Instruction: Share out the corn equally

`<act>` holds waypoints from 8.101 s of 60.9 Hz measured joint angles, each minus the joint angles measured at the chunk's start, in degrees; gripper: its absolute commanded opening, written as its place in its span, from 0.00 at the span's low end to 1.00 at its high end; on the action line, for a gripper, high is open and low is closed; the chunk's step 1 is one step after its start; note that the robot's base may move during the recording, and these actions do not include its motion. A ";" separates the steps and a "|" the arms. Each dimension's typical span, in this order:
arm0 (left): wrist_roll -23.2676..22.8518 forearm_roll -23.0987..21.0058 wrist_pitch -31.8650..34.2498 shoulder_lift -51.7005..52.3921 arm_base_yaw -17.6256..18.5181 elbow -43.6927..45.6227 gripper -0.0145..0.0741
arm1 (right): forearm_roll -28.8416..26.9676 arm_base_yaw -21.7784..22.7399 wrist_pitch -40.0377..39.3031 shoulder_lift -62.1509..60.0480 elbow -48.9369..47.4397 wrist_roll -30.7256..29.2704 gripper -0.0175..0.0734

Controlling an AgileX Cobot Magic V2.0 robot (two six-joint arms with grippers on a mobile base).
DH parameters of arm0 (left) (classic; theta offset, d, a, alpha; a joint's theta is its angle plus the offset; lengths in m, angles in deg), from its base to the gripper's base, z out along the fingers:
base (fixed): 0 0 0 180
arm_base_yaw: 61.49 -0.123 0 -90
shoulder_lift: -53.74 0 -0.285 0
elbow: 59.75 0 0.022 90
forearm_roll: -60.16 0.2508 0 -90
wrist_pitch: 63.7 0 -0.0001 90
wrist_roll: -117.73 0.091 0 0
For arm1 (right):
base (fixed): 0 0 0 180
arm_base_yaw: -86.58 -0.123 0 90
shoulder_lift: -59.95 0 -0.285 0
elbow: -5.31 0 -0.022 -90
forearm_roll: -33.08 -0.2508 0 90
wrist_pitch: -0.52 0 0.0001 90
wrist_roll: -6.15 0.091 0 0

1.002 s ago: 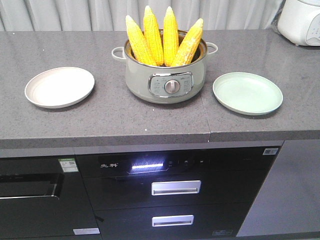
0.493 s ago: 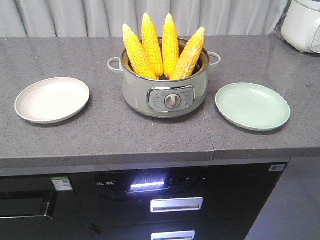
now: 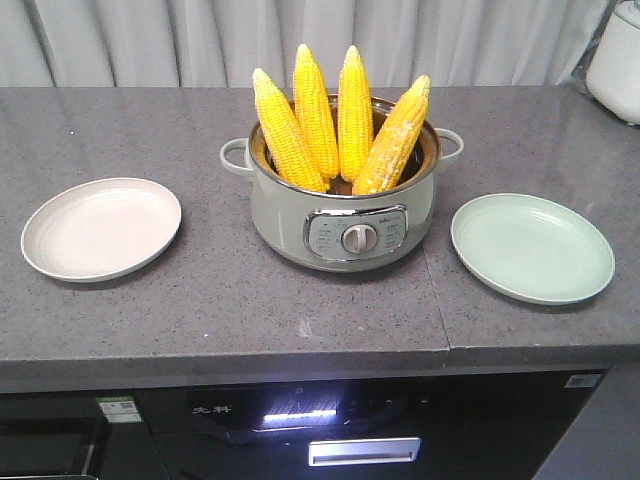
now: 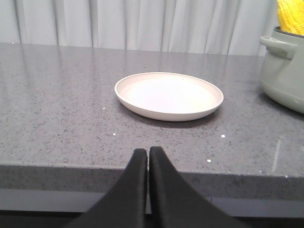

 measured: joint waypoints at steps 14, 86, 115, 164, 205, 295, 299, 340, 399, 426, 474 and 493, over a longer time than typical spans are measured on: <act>0.00 0.00 0.00 0.00 0.00 0.00 0.16 | 0.00 0.00 0.00 0.00 0.00 0.00 0.19; 0.00 0.00 0.00 0.00 0.00 0.00 0.16 | 0.00 0.00 0.00 0.00 0.00 0.00 0.19; 0.00 0.00 0.00 0.00 0.00 0.00 0.16 | 0.00 0.00 0.00 0.00 0.00 0.00 0.19; 0.00 0.00 0.00 0.00 0.00 0.00 0.16 | 0.00 0.00 0.00 0.00 0.00 0.00 0.19; 0.00 0.00 0.00 0.00 0.00 0.00 0.16 | 0.00 0.00 0.00 0.00 0.00 0.00 0.19; 0.00 0.00 0.00 0.00 0.00 0.00 0.16 | 0.00 0.00 0.00 0.00 0.00 0.00 0.19; 0.00 0.00 0.00 0.00 0.00 0.00 0.16 | 0.00 0.00 0.00 0.00 0.00 0.00 0.19; 0.00 0.00 0.00 0.00 0.00 0.00 0.16 | 0.00 0.00 0.00 0.00 0.00 0.00 0.19; 0.00 0.00 0.00 0.00 0.00 0.00 0.16 | 0.00 0.00 0.00 0.00 0.00 0.00 0.19; 1.92 -0.01 0.16 0.00 0.00 0.00 0.16 | 0.00 0.00 0.00 0.00 0.00 0.13 0.19; -11.31 -15.76 14.88 0.00 0.00 0.00 0.16 | -7.77 0.00 -1.46 0.00 0.00 18.21 0.19; -26.91 -15.90 11.52 0.00 0.00 8.69 0.16 | -5.52 -0.06 6.11 0.54 -12.76 16.32 0.19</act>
